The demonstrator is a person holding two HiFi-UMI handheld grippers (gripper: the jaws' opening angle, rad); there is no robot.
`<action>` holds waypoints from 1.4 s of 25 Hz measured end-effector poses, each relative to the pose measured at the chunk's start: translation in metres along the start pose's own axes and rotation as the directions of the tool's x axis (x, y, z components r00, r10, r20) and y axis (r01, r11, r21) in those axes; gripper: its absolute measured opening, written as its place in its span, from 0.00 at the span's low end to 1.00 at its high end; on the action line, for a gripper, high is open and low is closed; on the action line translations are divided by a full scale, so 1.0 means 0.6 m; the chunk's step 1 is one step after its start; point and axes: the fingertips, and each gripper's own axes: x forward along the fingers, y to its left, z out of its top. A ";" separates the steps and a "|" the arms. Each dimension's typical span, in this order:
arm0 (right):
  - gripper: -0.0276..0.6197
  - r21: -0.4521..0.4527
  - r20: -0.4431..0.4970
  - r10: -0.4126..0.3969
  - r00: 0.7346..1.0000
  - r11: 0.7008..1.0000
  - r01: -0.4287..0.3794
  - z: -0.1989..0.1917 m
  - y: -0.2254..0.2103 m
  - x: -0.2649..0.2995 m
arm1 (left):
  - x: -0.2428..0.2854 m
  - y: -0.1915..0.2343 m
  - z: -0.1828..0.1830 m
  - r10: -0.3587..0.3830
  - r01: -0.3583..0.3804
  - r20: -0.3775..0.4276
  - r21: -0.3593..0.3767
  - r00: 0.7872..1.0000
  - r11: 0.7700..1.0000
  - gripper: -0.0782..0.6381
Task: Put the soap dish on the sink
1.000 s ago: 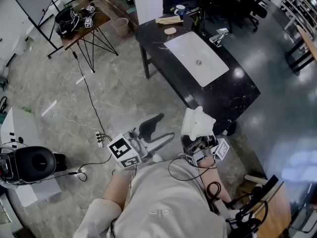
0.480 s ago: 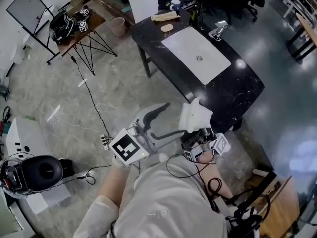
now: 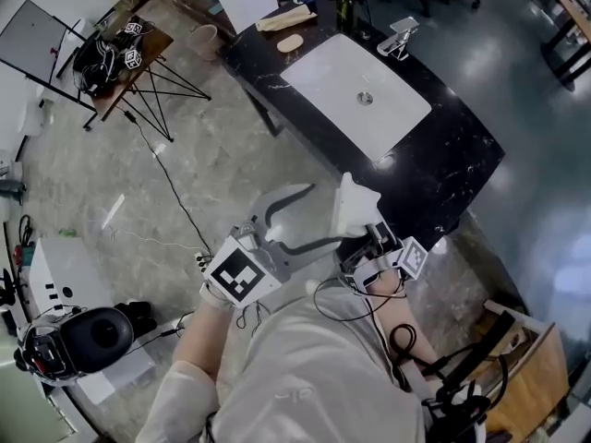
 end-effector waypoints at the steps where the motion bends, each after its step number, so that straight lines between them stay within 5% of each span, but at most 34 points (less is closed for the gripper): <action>1: 0.47 -0.006 0.000 -0.034 0.999 0.999 0.034 0.014 -0.010 0.000 | 0.016 0.007 -0.009 -0.012 0.012 -0.023 0.013 1.000 1.000 0.59; 9: 0.47 -0.205 0.001 -0.333 0.943 0.923 0.326 0.123 -0.054 -0.012 | 0.127 0.051 -0.085 -0.101 0.098 -0.053 -0.059 0.993 0.993 0.59; 20: 0.46 -0.515 0.112 -0.642 0.759 0.616 0.597 0.262 -0.079 -0.031 | 0.251 0.101 -0.217 -0.164 0.136 -0.088 -0.260 0.983 0.956 0.59; 23: 0.46 -0.601 0.180 -0.670 0.720 0.504 0.620 0.292 -0.075 -0.032 | 0.280 0.109 -0.239 -0.175 0.142 -0.092 -0.290 0.980 0.946 0.59; 26: 0.46 -0.735 0.260 -0.643 0.720 0.352 0.580 0.322 -0.059 -0.027 | 0.309 0.115 -0.256 -0.176 0.145 -0.081 -0.301 0.981 0.943 0.58; 30: 0.45 -0.880 0.348 -0.535 0.770 0.097 0.465 0.352 -0.027 -0.013 | 0.347 0.121 -0.272 -0.178 0.154 -0.064 -0.279 0.982 0.948 0.58; 35: 0.44 -0.928 0.366 -0.444 0.818 -0.242 0.284 0.363 -0.016 0.003 | 0.383 0.118 -0.318 -0.197 0.163 -0.142 -0.223 0.970 0.961 0.58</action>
